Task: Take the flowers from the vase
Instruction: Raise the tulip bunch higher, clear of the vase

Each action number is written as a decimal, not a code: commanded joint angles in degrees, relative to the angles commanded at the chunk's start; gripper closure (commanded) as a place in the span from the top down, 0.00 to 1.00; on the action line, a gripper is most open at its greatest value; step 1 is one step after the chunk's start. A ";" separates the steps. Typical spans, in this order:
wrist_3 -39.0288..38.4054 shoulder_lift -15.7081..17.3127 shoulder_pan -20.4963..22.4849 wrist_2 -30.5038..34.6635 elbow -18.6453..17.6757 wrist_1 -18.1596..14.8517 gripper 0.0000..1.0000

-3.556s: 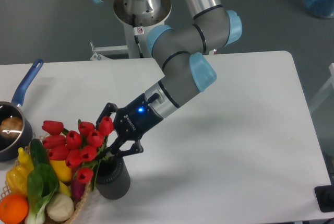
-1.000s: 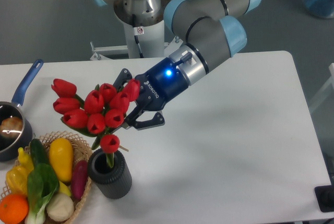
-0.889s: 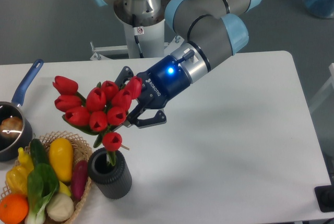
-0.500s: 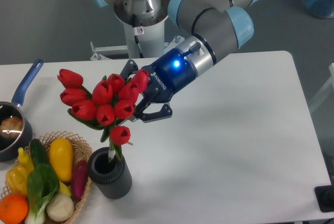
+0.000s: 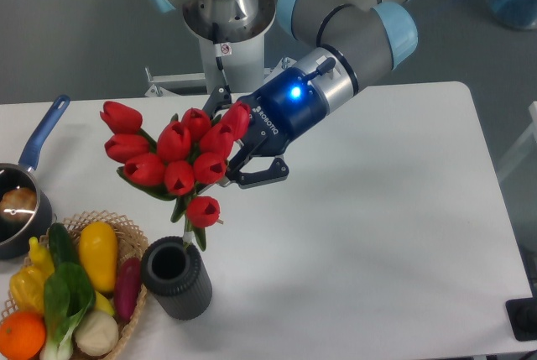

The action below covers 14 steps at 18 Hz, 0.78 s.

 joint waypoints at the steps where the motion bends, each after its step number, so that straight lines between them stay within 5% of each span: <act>1: 0.00 0.00 0.26 -0.26 0.00 0.00 0.40; 14: 1.32 -0.18 4.92 -0.44 0.70 0.09 0.40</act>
